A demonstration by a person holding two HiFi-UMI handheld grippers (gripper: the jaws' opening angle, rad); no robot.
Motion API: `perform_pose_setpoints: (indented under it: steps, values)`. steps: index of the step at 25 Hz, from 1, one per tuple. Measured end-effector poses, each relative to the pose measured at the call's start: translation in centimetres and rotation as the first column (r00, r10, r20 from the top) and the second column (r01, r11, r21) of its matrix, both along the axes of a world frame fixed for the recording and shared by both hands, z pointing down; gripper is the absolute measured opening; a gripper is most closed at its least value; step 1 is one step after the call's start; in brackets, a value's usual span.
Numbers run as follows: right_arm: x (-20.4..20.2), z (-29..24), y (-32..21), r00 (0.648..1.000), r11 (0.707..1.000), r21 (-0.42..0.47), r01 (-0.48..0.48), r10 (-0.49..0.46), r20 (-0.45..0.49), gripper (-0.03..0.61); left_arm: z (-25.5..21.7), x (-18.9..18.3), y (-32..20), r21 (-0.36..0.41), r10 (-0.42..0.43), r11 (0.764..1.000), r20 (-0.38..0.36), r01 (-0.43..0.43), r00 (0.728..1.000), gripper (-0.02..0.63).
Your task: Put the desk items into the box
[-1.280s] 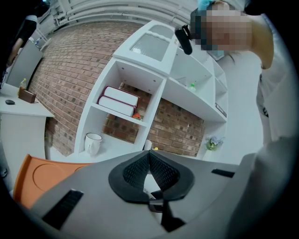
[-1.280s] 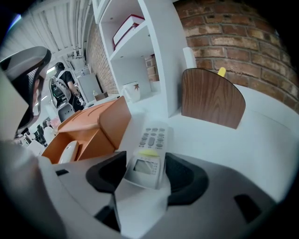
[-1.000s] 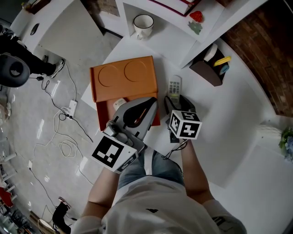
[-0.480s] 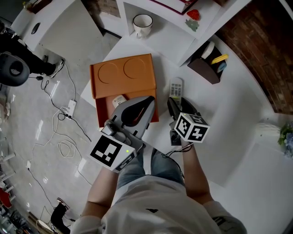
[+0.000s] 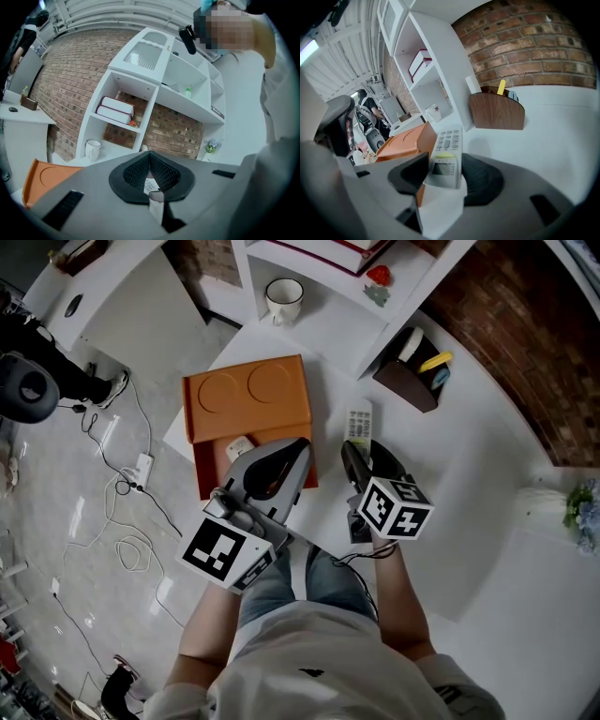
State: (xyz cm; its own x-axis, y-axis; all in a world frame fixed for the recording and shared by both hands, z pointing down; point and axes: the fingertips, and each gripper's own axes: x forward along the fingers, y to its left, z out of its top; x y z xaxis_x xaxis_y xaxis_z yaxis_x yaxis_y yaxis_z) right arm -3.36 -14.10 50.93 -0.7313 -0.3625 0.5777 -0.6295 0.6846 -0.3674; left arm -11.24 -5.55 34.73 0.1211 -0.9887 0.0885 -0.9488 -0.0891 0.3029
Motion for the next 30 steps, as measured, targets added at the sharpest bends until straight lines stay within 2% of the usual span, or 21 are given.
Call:
perform_pose_setpoints:
  steps: [7, 16, 30]
  values:
    - [-0.8, -2.5, 0.9, 0.999, 0.998, 0.043, 0.037, -0.039, 0.031, 0.227, -0.7, -0.3, 1.3, 0.013, -0.030, 0.999, 0.018, 0.030, 0.999, 0.012]
    - [-3.3, -4.9, 3.1, 0.990, 0.989, 0.086, 0.120, -0.125, 0.059, 0.227, -1.5, -2.1, 3.8, 0.029, -0.113, 0.993, 0.021, 0.112, 0.993, 0.012]
    - [-8.4, -5.5, 7.7, 0.953, 0.951, 0.105, 0.292, -0.299, 0.052, 0.227, -1.9, -6.0, 9.1, 0.029, -0.269, 0.963, 0.020, 0.269, 0.963, 0.012]
